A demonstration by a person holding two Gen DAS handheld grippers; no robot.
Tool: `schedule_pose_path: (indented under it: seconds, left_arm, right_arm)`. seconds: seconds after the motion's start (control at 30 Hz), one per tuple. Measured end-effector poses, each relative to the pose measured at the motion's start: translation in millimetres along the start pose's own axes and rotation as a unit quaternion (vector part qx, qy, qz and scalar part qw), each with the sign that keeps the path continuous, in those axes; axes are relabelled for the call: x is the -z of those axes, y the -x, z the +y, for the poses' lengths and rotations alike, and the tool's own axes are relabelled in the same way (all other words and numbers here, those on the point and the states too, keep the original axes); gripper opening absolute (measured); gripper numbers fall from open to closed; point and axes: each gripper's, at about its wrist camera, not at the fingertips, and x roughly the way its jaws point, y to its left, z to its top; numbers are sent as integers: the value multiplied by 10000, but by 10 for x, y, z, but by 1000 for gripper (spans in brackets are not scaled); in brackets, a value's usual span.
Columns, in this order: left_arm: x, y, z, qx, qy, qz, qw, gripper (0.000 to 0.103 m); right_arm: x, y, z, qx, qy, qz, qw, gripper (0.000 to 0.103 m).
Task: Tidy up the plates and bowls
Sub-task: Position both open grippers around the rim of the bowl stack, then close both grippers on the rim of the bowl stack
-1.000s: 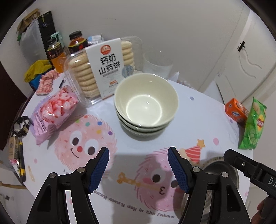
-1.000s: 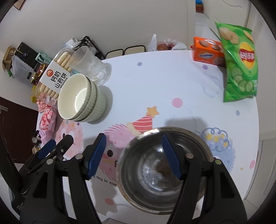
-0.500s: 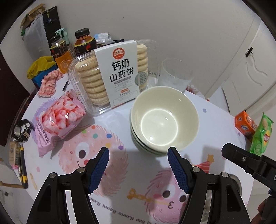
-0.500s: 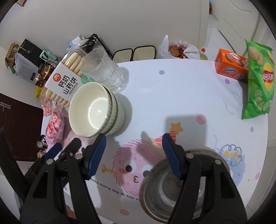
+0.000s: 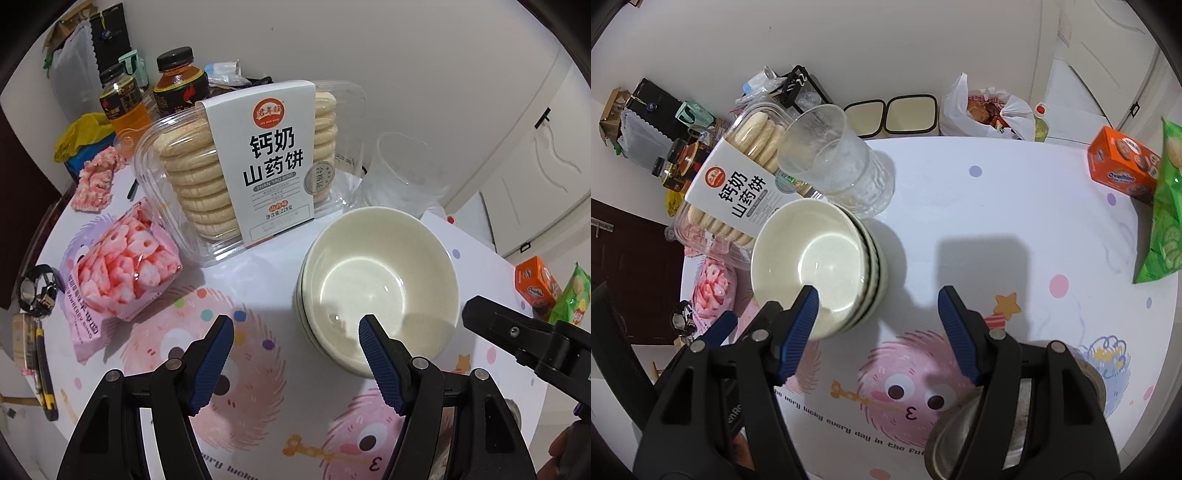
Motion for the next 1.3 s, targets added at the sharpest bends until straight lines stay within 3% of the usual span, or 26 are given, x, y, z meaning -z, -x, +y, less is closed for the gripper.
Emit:
schedule_pose_path:
  seconds: [0.67,1.3]
  left_arm:
    - [-125,-472,-54,114,-96,397,9991,72]
    - [-216,-732,-285,149,-92,503,9986,72]
  right_arm:
    - [-144,-526,67,238,-130,495,9984,68]
    - [-256,-675,64,304,-63,497,9983,68]
